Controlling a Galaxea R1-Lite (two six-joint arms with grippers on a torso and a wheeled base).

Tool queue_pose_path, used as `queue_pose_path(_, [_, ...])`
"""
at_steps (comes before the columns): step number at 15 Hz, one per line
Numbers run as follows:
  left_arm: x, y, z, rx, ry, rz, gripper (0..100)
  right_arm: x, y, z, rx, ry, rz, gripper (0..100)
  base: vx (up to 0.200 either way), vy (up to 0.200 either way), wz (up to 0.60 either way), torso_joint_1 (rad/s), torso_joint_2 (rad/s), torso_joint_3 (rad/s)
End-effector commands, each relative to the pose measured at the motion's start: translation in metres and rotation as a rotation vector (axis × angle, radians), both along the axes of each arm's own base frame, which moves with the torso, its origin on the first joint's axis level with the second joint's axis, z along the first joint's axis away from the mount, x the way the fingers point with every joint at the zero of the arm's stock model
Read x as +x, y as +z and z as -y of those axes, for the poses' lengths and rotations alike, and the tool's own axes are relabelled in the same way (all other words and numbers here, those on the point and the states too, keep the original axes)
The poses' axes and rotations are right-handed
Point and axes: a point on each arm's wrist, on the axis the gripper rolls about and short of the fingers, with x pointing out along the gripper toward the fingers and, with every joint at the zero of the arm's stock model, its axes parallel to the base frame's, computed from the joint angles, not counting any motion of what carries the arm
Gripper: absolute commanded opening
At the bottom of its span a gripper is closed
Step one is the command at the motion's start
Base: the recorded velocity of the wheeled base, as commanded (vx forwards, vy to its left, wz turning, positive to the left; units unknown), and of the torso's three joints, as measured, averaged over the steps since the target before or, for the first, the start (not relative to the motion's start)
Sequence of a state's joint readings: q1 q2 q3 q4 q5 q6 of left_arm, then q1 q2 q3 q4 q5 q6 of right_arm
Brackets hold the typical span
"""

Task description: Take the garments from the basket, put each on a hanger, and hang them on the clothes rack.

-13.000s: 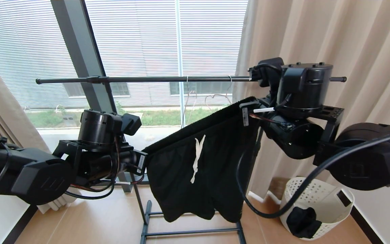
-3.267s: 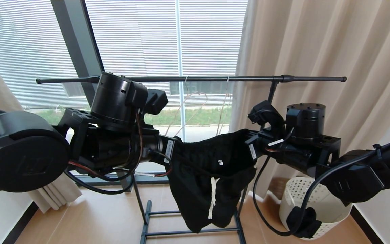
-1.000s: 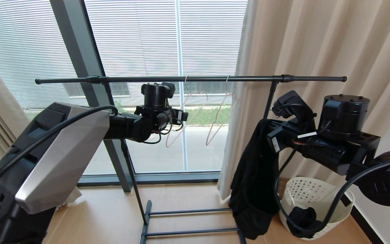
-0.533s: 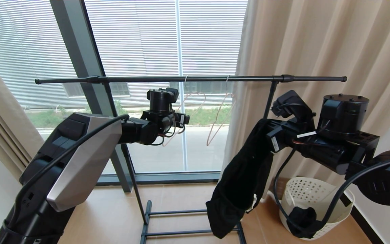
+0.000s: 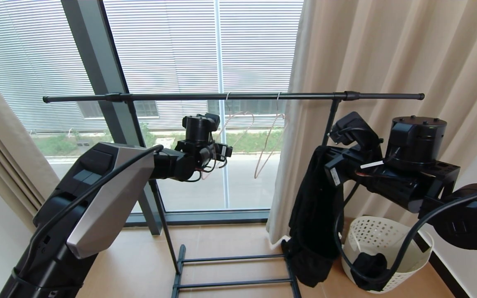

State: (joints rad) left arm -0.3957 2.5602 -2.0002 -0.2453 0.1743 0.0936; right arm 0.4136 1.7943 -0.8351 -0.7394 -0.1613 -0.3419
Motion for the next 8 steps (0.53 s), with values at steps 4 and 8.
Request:
queue_pose_path(4, [0.0001, -0.0009, 0.0001, 0.002, 0.0, -0.001, 0, 0.0011, 0.0003, -0.0007, 0.001, 0.001, 0.002, 0, 0.0, 0.0, 0.0, 0.0, 0.0, 0.0])
queue_pose_path(8, [-0.0004, -0.0004, 0.0007, 0.001, -0.001, -0.001, 0, 0.0027, -0.0024, -0.0014, -0.002, 0.001, -0.005, 0, 0.0, 0.0, 0.0, 0.0, 0.0, 0.0])
